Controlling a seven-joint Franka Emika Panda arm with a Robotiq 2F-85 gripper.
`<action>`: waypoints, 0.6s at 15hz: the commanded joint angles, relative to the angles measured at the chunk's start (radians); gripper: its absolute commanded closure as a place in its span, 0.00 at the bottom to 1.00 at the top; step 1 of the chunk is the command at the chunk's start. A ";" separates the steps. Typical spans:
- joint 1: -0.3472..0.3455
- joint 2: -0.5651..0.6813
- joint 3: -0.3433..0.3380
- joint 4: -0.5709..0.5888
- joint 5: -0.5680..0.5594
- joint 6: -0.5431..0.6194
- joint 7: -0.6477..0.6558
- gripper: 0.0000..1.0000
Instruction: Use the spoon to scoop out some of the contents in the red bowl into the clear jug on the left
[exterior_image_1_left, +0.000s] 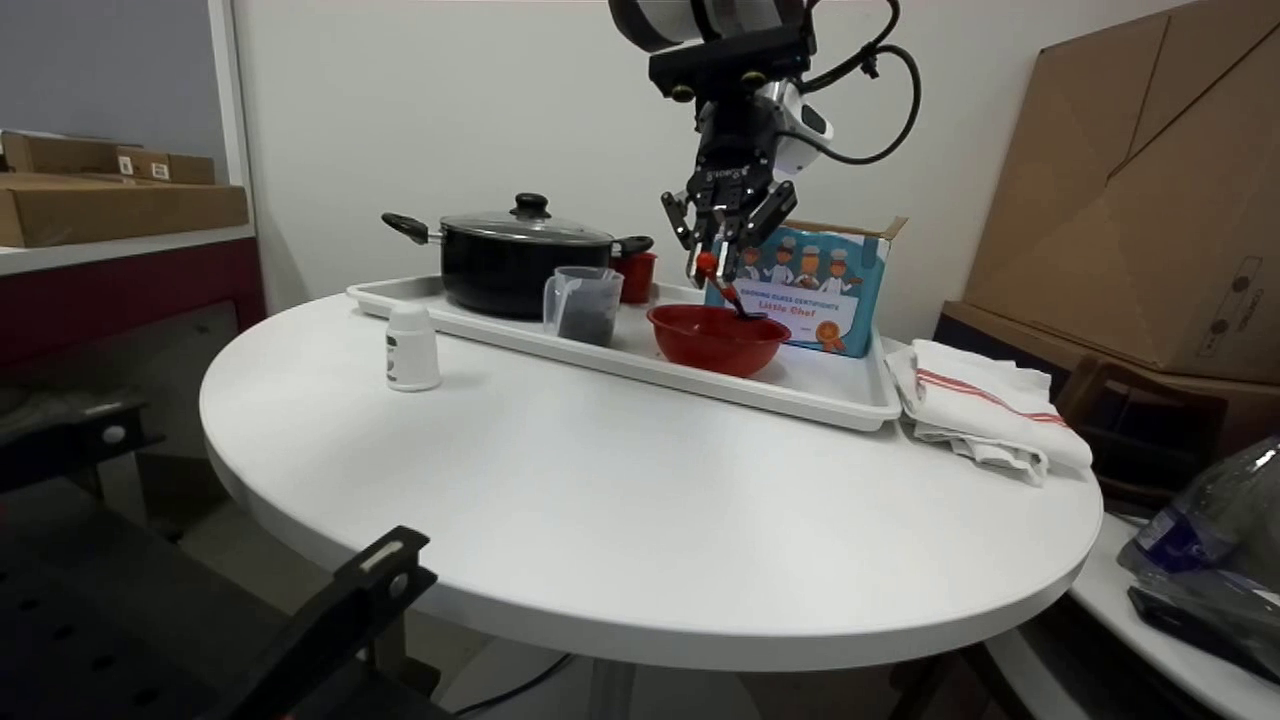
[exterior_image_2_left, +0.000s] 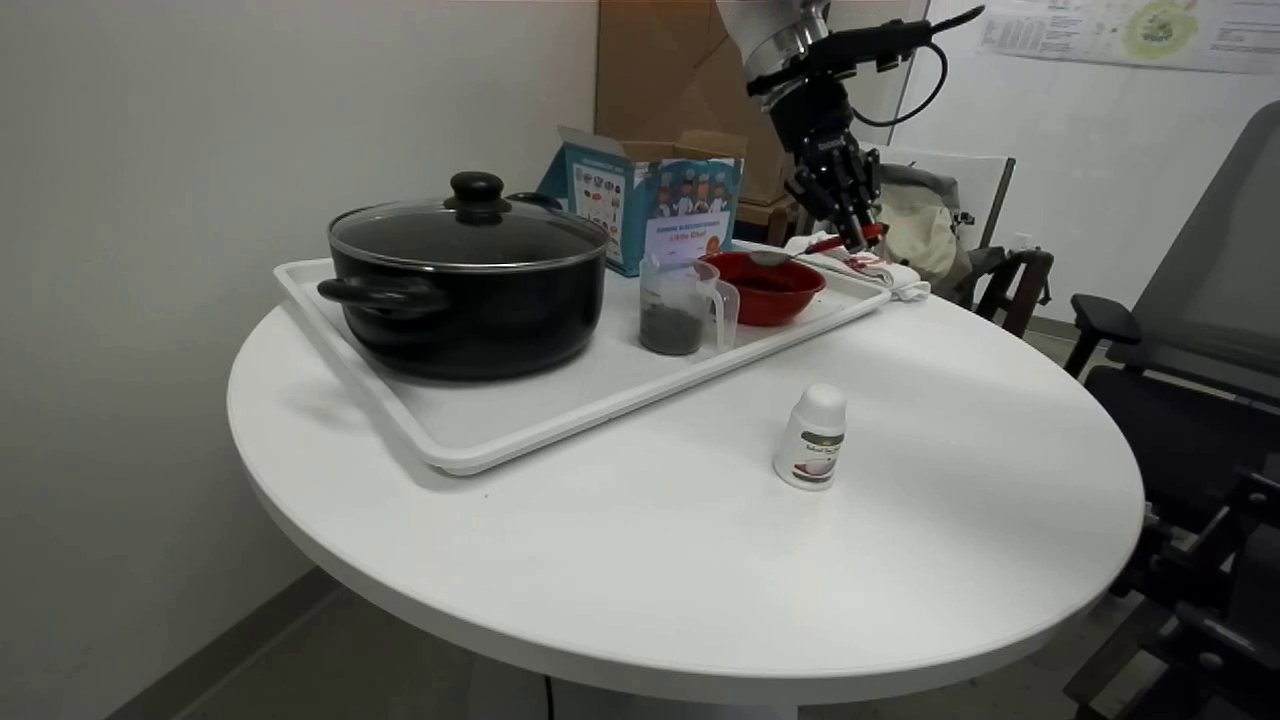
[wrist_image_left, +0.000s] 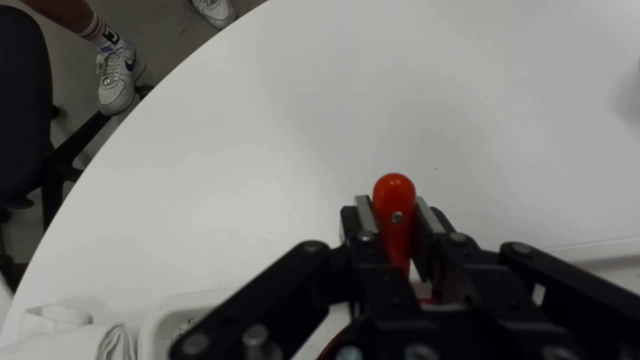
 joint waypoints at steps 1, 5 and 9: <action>-0.025 0.154 0.004 0.233 0.046 -0.130 -0.046 0.90; -0.024 0.254 0.006 0.359 0.044 -0.178 -0.063 0.90; -0.009 0.320 0.014 0.413 0.037 -0.199 -0.069 0.89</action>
